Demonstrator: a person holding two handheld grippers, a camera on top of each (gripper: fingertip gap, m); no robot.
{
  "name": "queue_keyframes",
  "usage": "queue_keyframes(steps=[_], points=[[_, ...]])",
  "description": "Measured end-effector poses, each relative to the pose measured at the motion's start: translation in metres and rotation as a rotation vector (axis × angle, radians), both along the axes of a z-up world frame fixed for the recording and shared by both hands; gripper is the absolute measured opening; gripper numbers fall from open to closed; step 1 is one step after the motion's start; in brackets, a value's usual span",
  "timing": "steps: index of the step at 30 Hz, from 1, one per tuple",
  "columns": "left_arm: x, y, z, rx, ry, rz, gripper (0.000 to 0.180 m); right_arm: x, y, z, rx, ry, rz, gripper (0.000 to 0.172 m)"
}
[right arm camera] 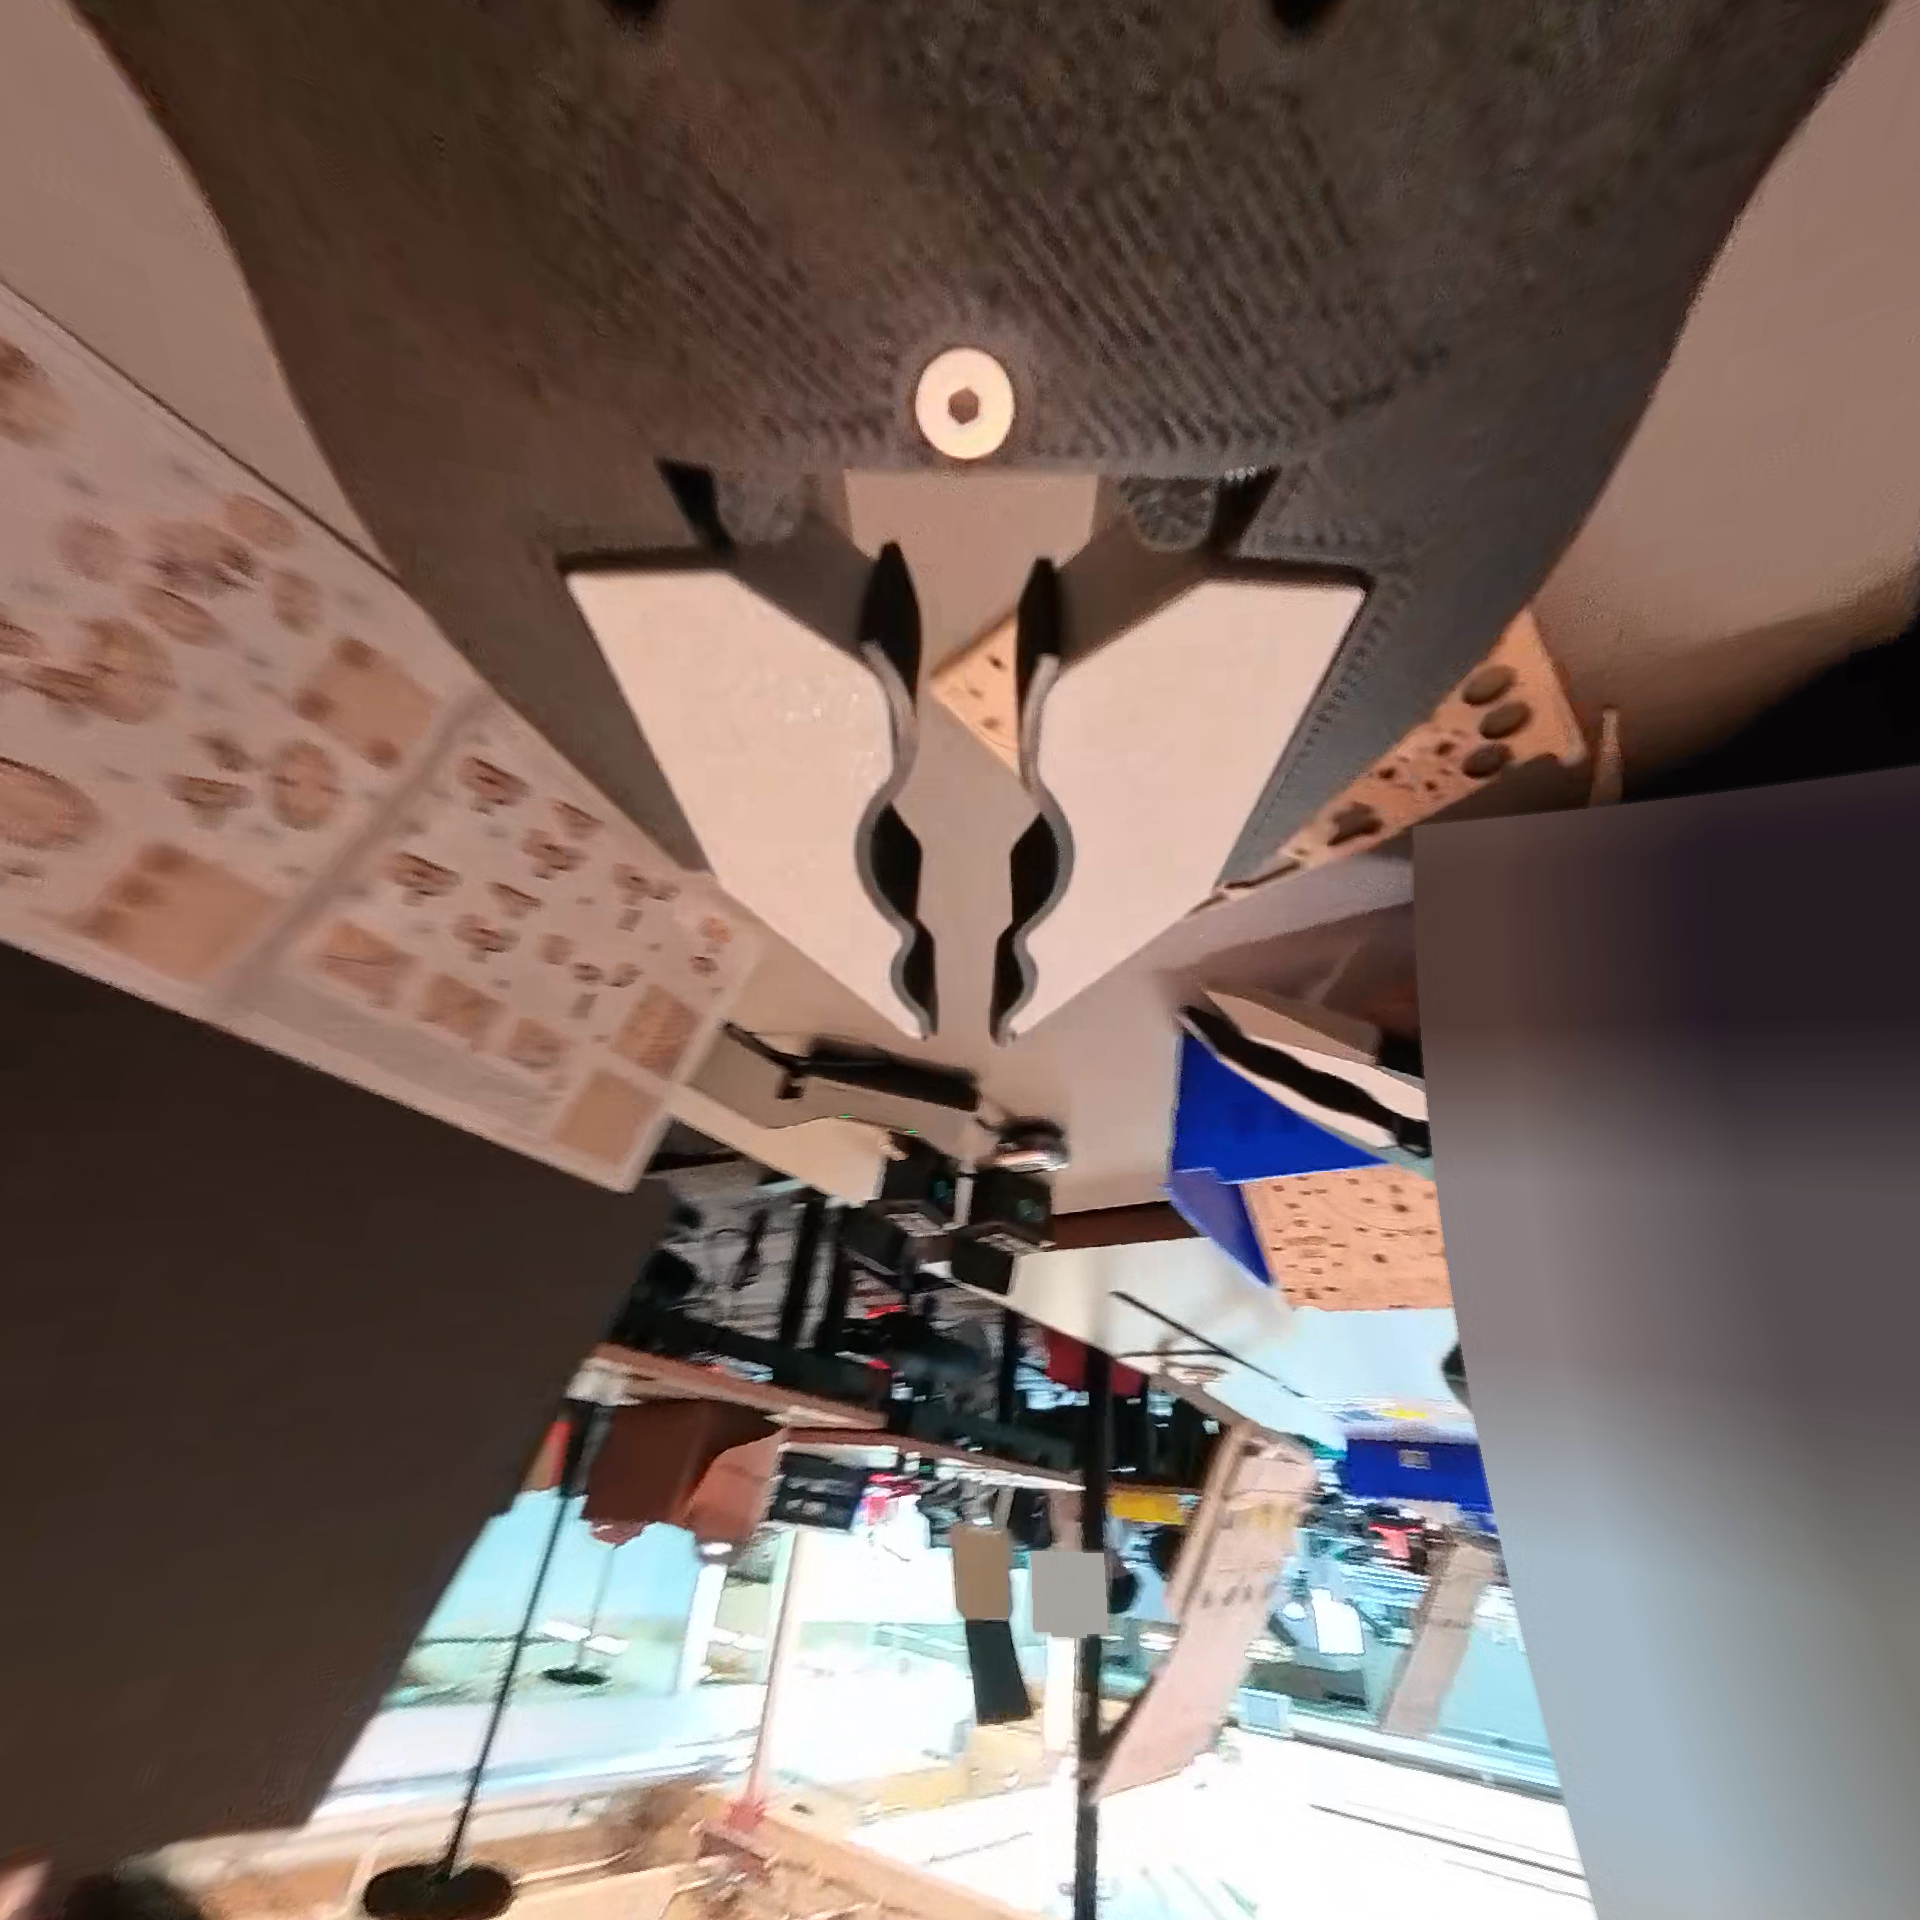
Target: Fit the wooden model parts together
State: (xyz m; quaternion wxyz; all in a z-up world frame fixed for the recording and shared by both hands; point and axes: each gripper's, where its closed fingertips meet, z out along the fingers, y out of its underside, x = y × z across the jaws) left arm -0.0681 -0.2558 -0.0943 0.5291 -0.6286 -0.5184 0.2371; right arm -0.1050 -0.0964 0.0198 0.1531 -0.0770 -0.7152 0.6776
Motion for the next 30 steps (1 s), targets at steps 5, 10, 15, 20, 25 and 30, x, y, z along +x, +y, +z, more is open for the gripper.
queue_keyframes(steps=[5,10,15,20,25,30], points=[[-0.001,0.056,0.013,0.029,-0.012,-0.137,0.029,-0.009,0.077,-0.031,-0.006,0.015,-0.075,0.009],[-0.008,0.135,0.002,-0.011,-0.011,-0.277,0.027,-0.018,0.139,-0.077,-0.079,0.039,-0.186,0.004],[-0.011,0.189,-0.007,-0.038,-0.014,-0.326,0.001,-0.004,0.166,-0.049,-0.298,0.012,-0.079,0.0],[-0.023,0.179,0.002,-0.061,0.129,-0.263,0.001,-0.017,0.179,-0.056,-0.375,-0.194,-0.062,0.0],[-0.016,0.114,0.033,-0.157,0.038,-0.063,0.012,-0.016,0.173,-0.063,-0.333,-0.21,-0.045,0.005],[0.003,0.026,0.061,-0.164,0.061,0.154,0.019,-0.021,0.158,-0.08,-0.154,-0.087,-0.127,0.004]])
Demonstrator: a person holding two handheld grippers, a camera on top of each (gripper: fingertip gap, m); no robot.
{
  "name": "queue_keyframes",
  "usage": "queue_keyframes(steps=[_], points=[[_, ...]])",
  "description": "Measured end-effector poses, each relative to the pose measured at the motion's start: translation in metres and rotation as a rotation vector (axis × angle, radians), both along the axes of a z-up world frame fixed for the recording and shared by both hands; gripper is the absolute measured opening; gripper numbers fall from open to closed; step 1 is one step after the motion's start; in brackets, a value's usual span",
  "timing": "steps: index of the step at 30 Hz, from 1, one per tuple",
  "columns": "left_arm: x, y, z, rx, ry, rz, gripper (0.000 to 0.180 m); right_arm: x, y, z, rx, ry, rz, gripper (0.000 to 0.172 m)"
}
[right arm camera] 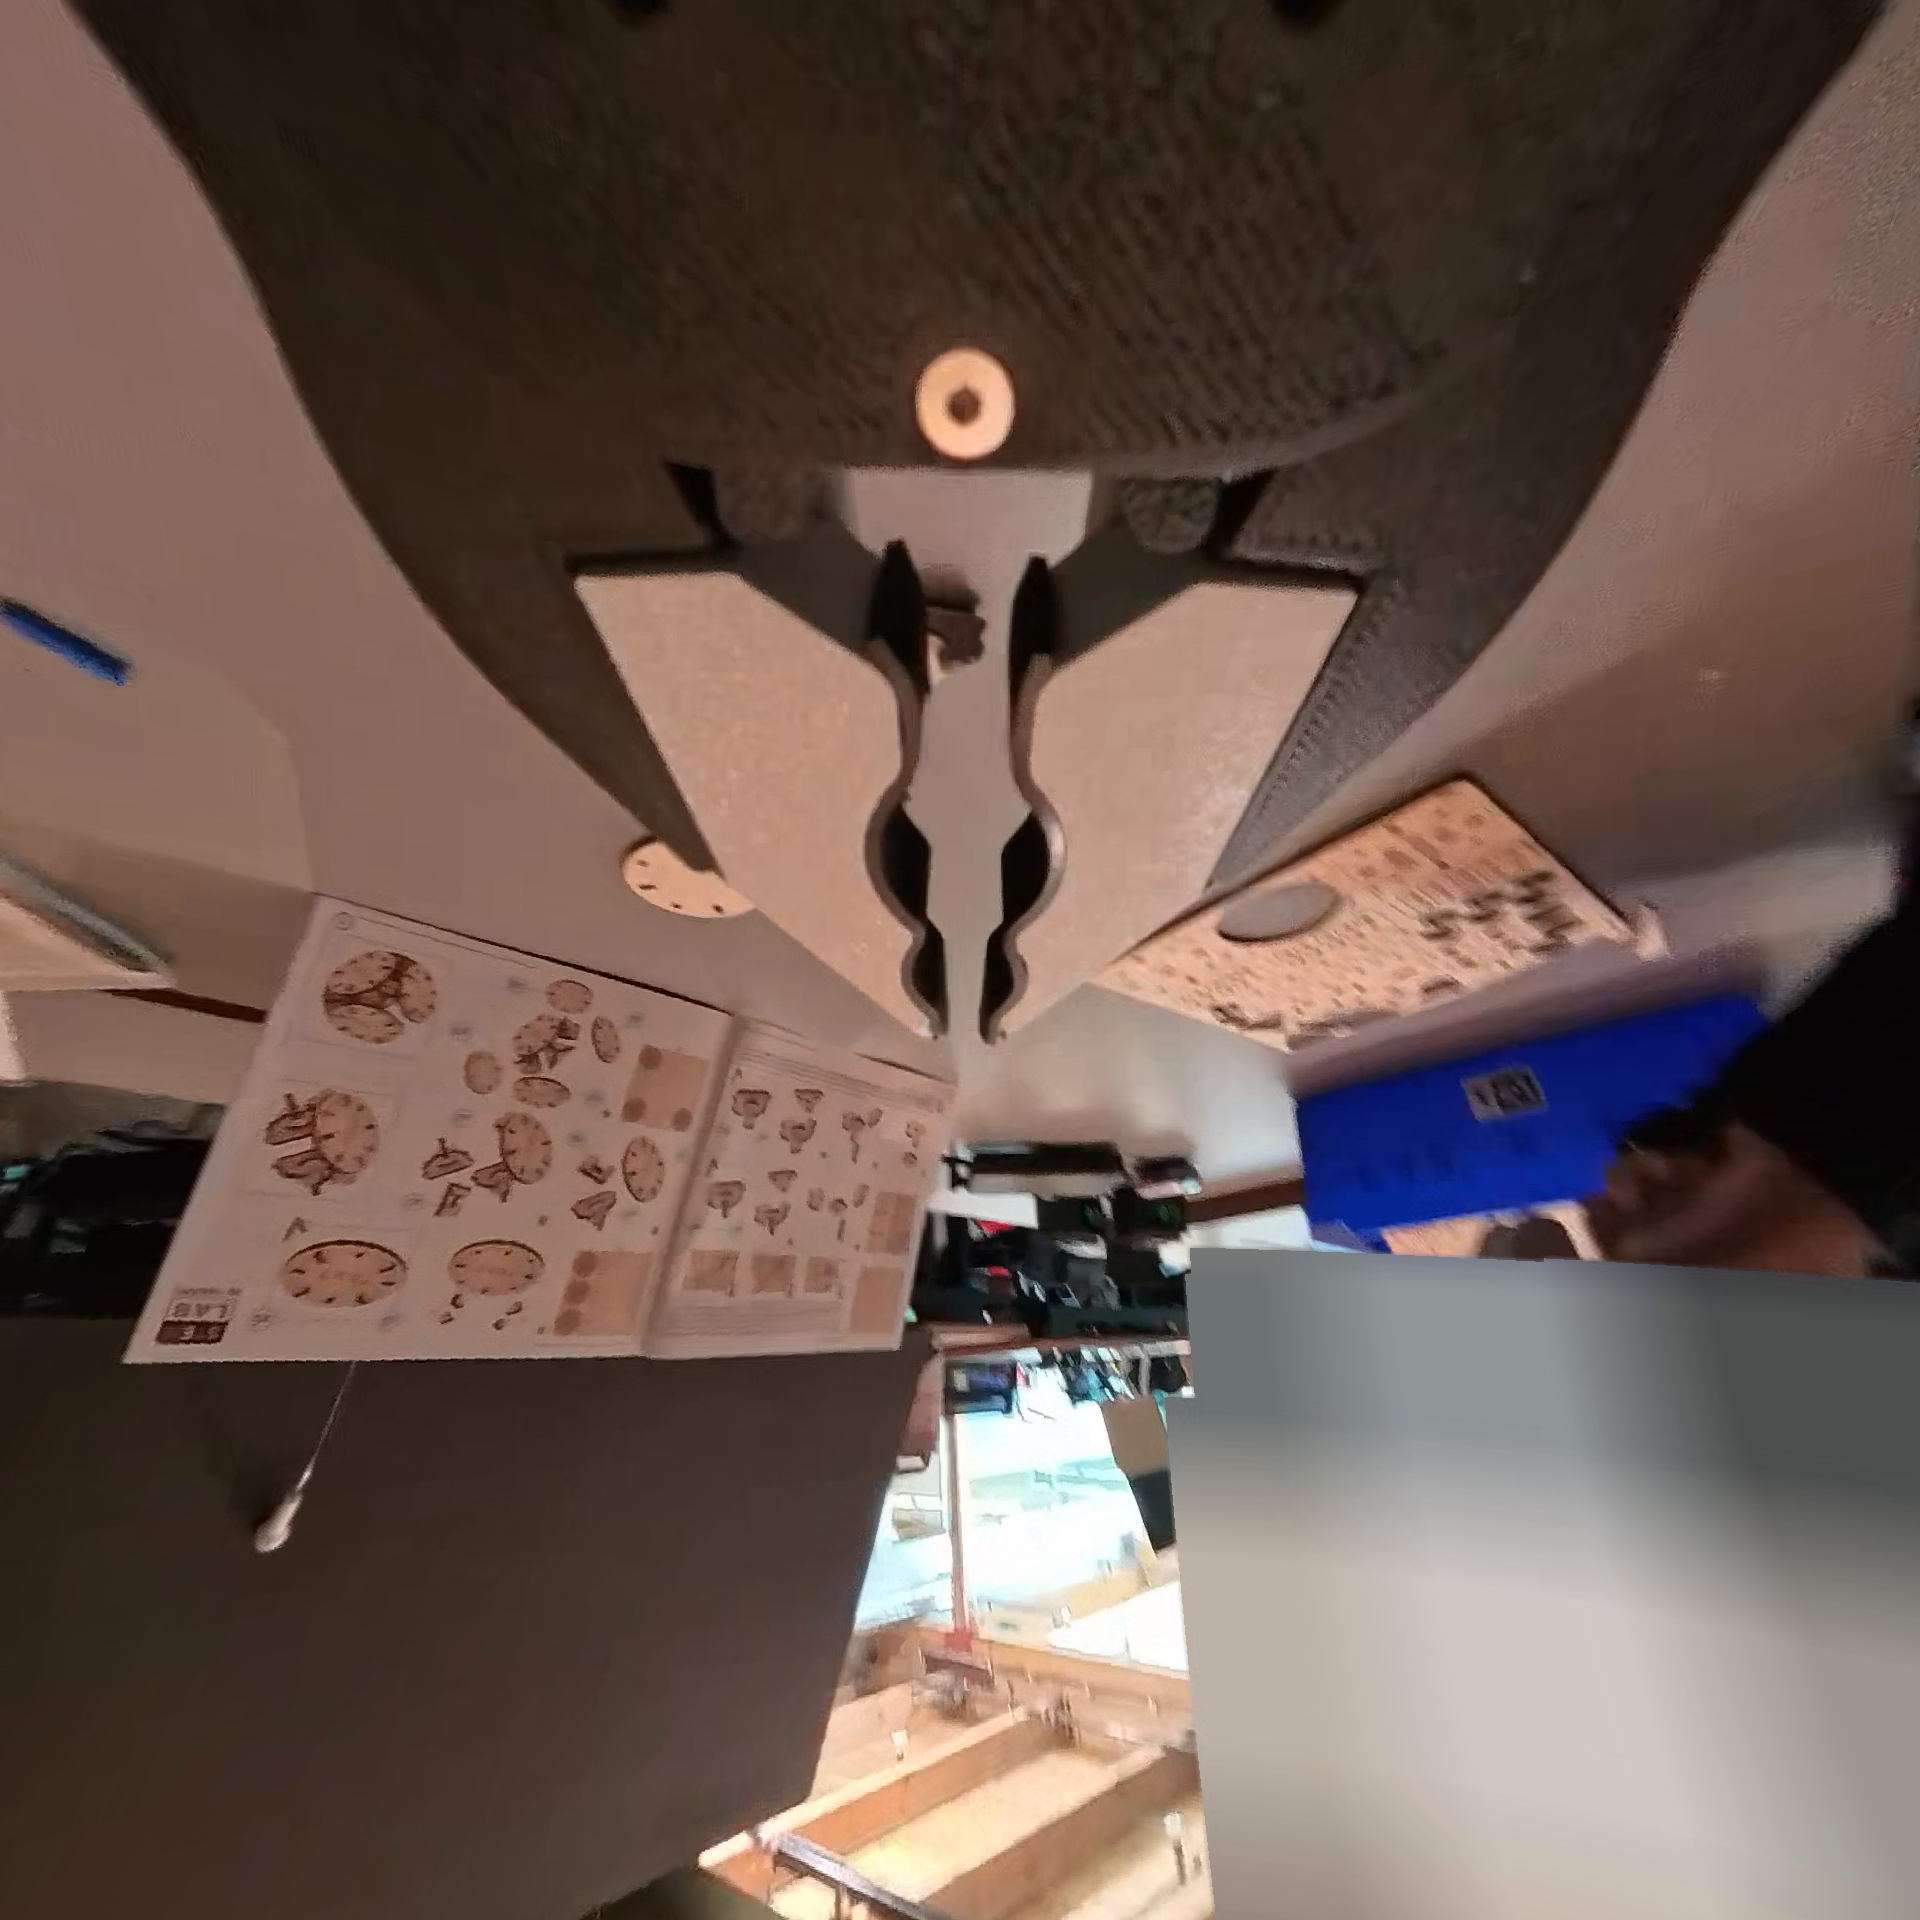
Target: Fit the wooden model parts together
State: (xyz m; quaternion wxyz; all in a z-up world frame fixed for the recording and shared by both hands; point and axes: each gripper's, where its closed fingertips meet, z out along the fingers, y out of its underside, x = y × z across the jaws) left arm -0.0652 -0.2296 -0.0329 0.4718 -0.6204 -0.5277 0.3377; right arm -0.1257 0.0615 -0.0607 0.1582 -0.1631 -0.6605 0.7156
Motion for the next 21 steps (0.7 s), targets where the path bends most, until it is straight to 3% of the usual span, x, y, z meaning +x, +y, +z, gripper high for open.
queue_keyframes(steps=[4,9,11,13,14,16,17,21], points=[[0.003,-0.03,-0.023,0.048,-0.057,0.021,0.021,-0.014,-0.014,-0.007,0.117,0.073,-0.096,0.001],[-0.011,-0.029,-0.072,0.163,-0.091,-0.055,0.016,0.019,-0.072,0.029,-0.245,-0.168,0.163,0.006],[-0.013,-0.022,-0.085,0.165,-0.112,-0.091,0.014,0.035,-0.119,0.032,-0.153,-0.173,0.248,0.013],[-0.013,-0.024,-0.087,0.105,-0.107,-0.079,0.013,0.048,-0.167,0.026,0.046,-0.143,0.298,0.028],[-0.012,-0.026,-0.086,0.071,-0.092,-0.072,0.013,0.054,-0.189,0.023,0.137,-0.118,0.322,0.04],[-0.011,-0.031,-0.091,0.034,-0.091,-0.058,0.011,0.061,-0.228,0.014,0.295,-0.084,0.361,0.078],[-0.011,-0.03,-0.092,0.056,-0.098,-0.07,0.011,0.059,-0.245,0.009,0.356,-0.073,0.357,0.087],[-0.009,-0.028,-0.087,0.145,-0.079,-0.103,0.013,0.043,-0.283,-0.021,0.44,-0.127,0.314,0.093]])
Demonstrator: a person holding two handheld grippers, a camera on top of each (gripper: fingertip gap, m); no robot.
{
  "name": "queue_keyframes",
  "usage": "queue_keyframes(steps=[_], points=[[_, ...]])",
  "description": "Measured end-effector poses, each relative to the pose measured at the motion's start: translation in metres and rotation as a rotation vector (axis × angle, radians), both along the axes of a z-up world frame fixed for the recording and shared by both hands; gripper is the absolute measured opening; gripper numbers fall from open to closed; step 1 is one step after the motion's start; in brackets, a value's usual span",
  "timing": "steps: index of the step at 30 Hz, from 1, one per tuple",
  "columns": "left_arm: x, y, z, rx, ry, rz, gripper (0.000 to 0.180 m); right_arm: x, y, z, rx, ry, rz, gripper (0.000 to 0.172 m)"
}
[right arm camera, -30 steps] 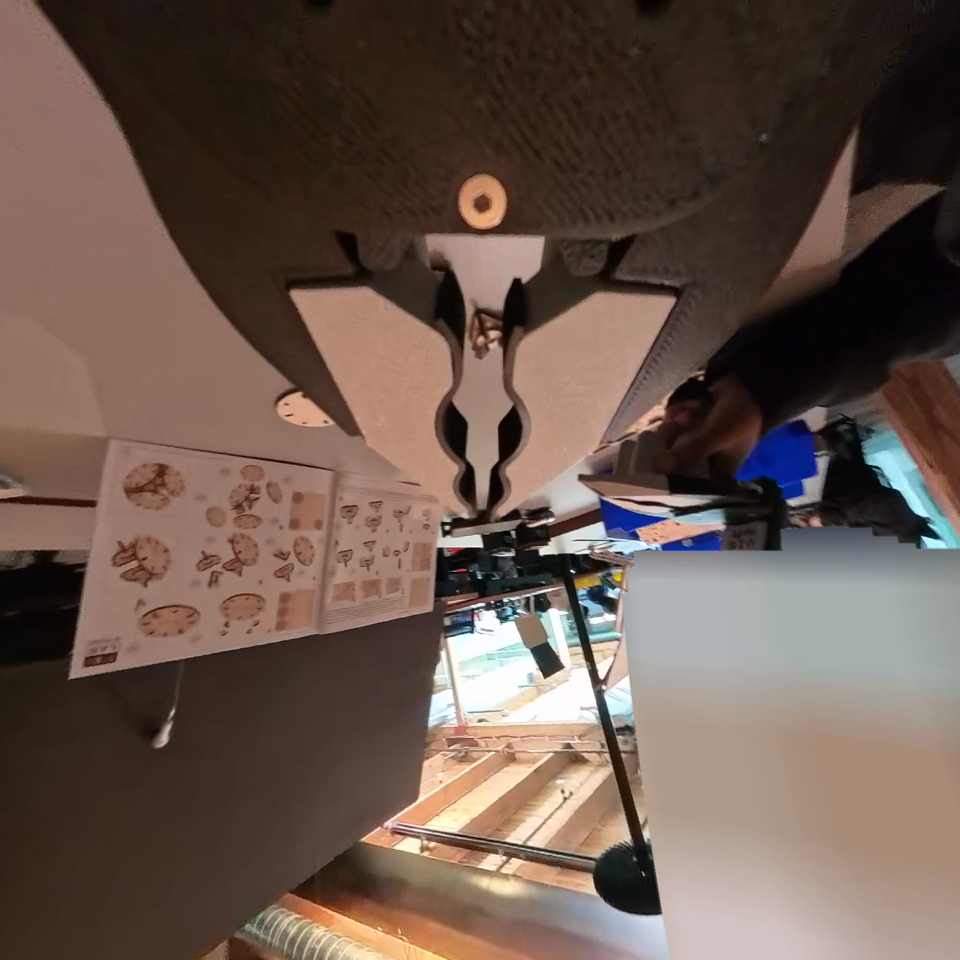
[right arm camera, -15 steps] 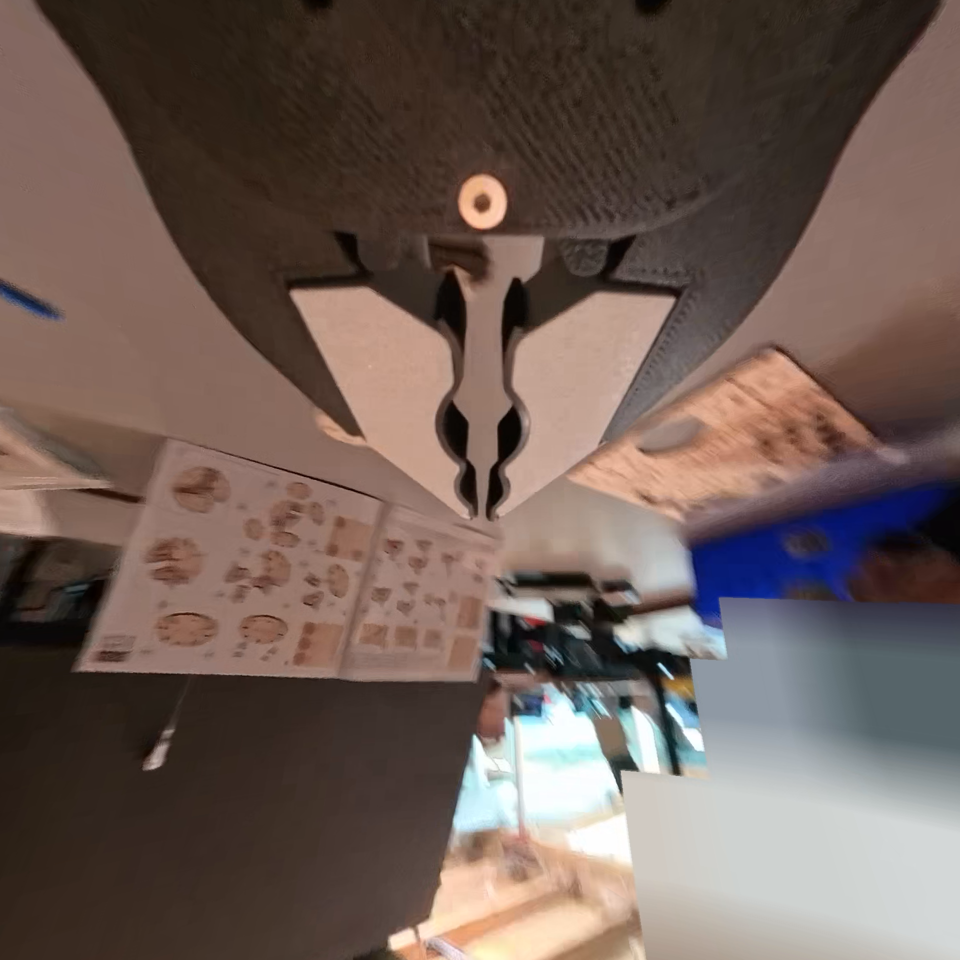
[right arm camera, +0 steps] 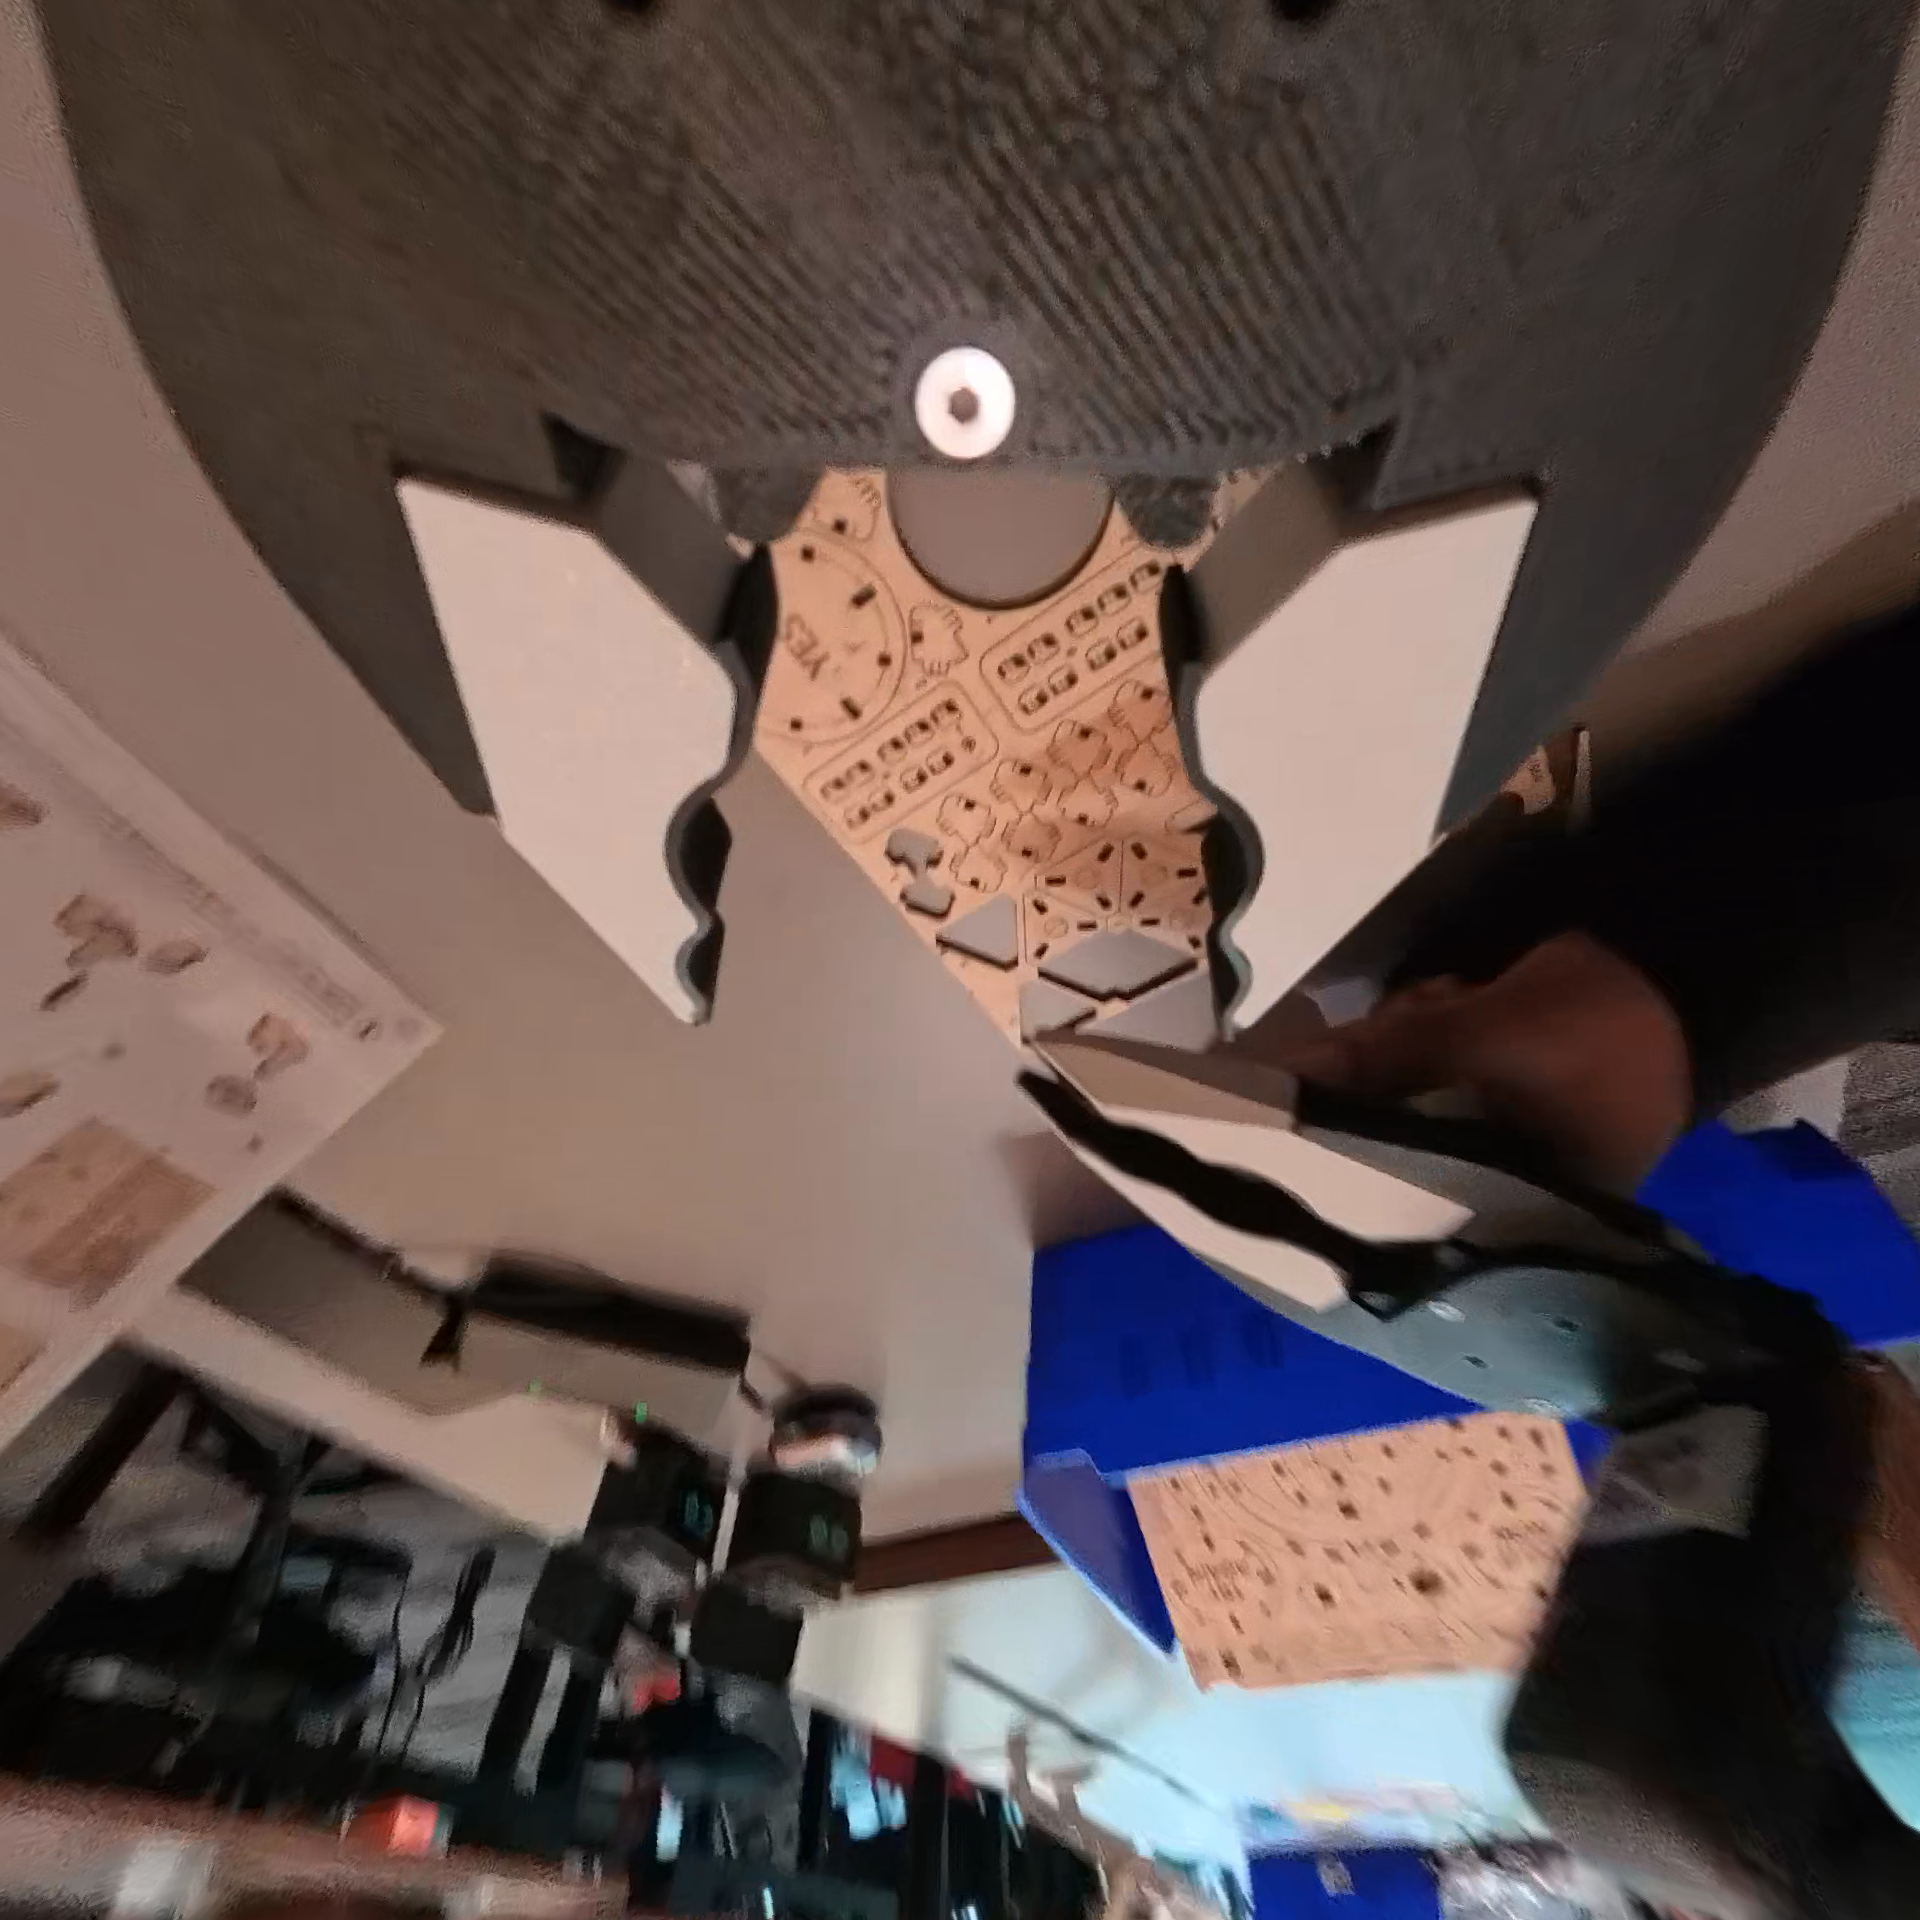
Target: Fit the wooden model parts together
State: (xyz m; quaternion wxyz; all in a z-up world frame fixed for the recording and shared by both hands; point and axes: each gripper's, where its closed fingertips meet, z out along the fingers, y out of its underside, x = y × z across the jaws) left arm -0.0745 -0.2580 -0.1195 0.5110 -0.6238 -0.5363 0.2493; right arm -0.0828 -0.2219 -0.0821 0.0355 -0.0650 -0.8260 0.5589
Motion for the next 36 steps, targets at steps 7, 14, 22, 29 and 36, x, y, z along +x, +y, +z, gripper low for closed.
queue_keyframes(steps=[7,14,22,29,36], points=[[0.005,0.003,-0.002,0.042,-0.003,-0.013,0.013,-0.025,0.033,-0.057,0.156,-0.097,-0.09,0.093],[0.005,0.002,-0.001,0.05,0.004,-0.006,0.014,-0.035,0.05,-0.079,0.327,-0.068,-0.148,0.1],[0.005,0.002,-0.002,0.045,0.0,-0.006,0.014,-0.037,0.096,-0.088,0.453,-0.152,-0.134,0.061],[0.004,0.001,-0.002,0.051,-0.005,0.002,0.015,-0.017,0.092,-0.1,0.532,-0.064,-0.074,0.048],[0.004,0.002,-0.002,0.045,0.002,-0.001,0.016,-0.051,0.101,-0.096,0.521,0.035,-0.227,0.04]])
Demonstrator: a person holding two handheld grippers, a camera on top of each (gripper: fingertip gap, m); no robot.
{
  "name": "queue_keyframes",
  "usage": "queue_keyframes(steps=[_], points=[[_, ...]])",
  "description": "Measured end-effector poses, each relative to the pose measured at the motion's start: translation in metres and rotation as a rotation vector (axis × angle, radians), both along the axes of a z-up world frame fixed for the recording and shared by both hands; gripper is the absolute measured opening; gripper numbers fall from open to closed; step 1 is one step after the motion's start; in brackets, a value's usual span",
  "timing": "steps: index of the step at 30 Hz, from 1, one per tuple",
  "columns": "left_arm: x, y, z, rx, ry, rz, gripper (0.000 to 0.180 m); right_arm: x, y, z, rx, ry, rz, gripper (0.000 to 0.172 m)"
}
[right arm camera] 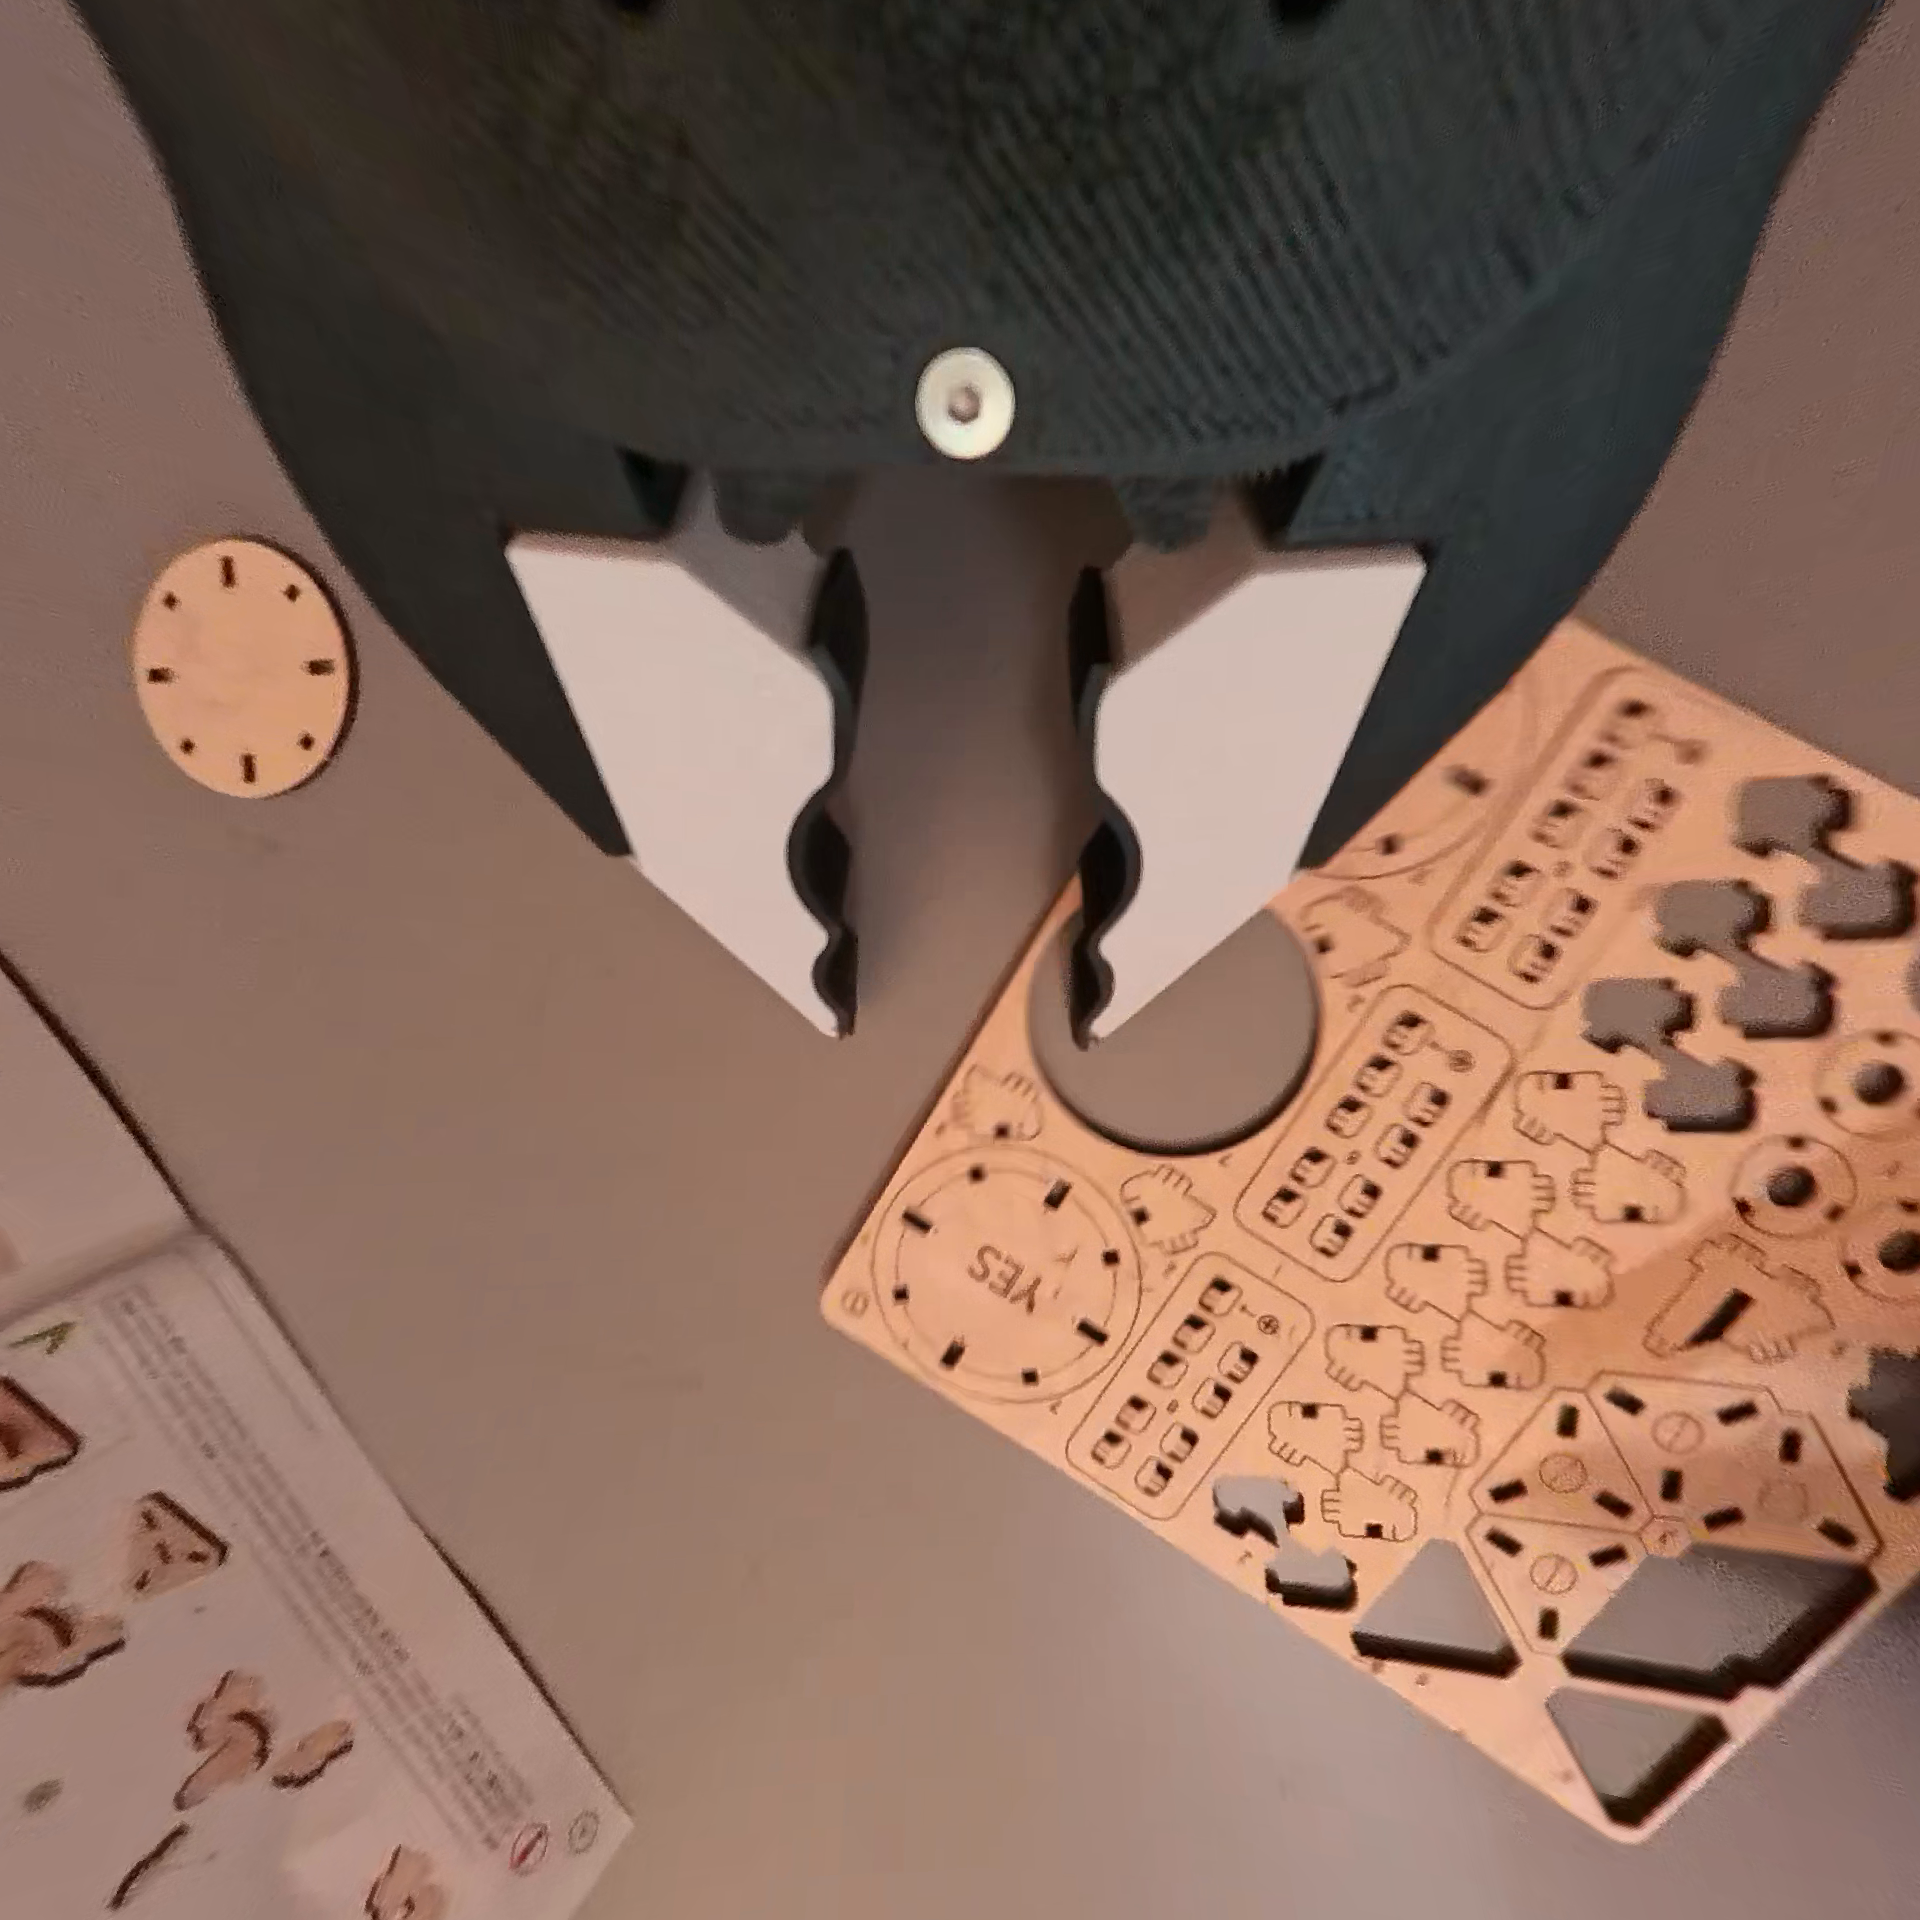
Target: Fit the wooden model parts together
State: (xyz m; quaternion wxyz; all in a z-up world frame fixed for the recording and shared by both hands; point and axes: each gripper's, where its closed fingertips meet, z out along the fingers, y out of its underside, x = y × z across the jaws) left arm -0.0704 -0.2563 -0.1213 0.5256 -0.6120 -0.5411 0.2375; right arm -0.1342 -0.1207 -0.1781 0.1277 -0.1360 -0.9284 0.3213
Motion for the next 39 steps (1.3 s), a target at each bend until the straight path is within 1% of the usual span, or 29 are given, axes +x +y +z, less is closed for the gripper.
queue_keyframes(steps=[3,4,5,8,13,15,17,19,21,23,24,25,26,27,29,30,33,34,35,37,38,39], points=[[0.0,0.001,0.0,0.001,0.003,-0.003,0.016,0.005,0.0,-0.001,0.001,-0.031,0.0,0.034],[0.0,0.001,0.001,0.002,0.005,-0.004,0.016,0.009,-0.001,-0.002,0.004,-0.046,0.012,0.03],[0.0,0.001,0.001,0.002,0.006,-0.004,0.016,0.013,-0.002,-0.002,0.006,-0.055,0.028,0.019],[0.0,0.001,0.002,0.005,0.01,-0.005,0.016,0.018,-0.005,-0.004,0.006,-0.059,0.063,0.002],[0.0,0.0,0.005,0.007,0.032,0.0,0.016,0.006,-0.003,-0.001,-0.001,-0.009,0.053,0.0],[0.001,-0.002,0.01,0.012,0.058,0.009,0.02,0.003,-0.006,0.011,-0.07,0.0,0.05,0.0],[0.001,-0.003,0.016,0.039,0.088,0.014,0.028,0.007,-0.013,0.032,-0.193,-0.012,0.075,0.0],[0.001,-0.004,0.021,0.098,0.113,0.009,0.041,0.012,-0.018,0.051,-0.285,0.003,0.115,0.0],[0.001,-0.002,0.022,0.208,0.104,-0.022,0.056,0.016,-0.02,0.066,-0.35,0.033,0.15,0.0],[0.005,0.009,0.013,0.364,0.008,-0.116,0.067,0.021,-0.022,0.081,-0.426,0.052,0.178,0.0],[0.009,0.019,0.008,0.44,-0.065,-0.194,0.066,0.023,-0.022,0.089,-0.466,0.059,0.196,0.0],[0.014,0.029,0.005,0.505,-0.119,-0.271,0.058,0.025,-0.022,0.096,-0.505,0.069,0.21,0.0],[0.018,0.038,0.006,0.559,-0.139,-0.333,0.05,0.026,-0.021,0.102,-0.537,0.077,0.22,0.0],[0.022,0.044,0.011,0.599,-0.136,-0.386,0.039,0.026,-0.02,0.107,-0.564,0.086,0.232,0.0],[0.029,0.053,0.024,0.648,-0.091,-0.472,0.009,0.025,-0.018,0.111,-0.594,0.104,0.24,0.0],[0.03,0.054,0.027,0.655,-0.079,-0.482,0.007,0.023,-0.017,0.11,-0.599,0.114,0.241,0.0],[0.029,0.055,0.032,0.64,-0.041,-0.485,0.005,0.018,-0.018,0.109,-0.609,0.181,0.232,0.0],[0.029,0.054,0.034,0.613,-0.018,-0.476,0.005,0.014,-0.018,0.111,-0.615,0.219,0.207,0.003],[0.029,0.053,0.037,0.595,0.011,-0.47,0.005,0.008,-0.016,0.115,-0.624,0.267,0.169,0.014],[0.028,0.049,0.045,0.572,0.066,-0.445,0.005,-0.004,-0.008,0.124,-0.658,0.341,0.088,0.041],[0.028,0.045,0.048,0.569,0.093,-0.43,0.005,-0.01,-0.004,0.127,-0.682,0.346,0.047,0.057],[0.028,0.041,0.052,0.569,0.12,-0.408,0.005,-0.014,-0.001,0.128,-0.702,0.321,0.017,0.065]])
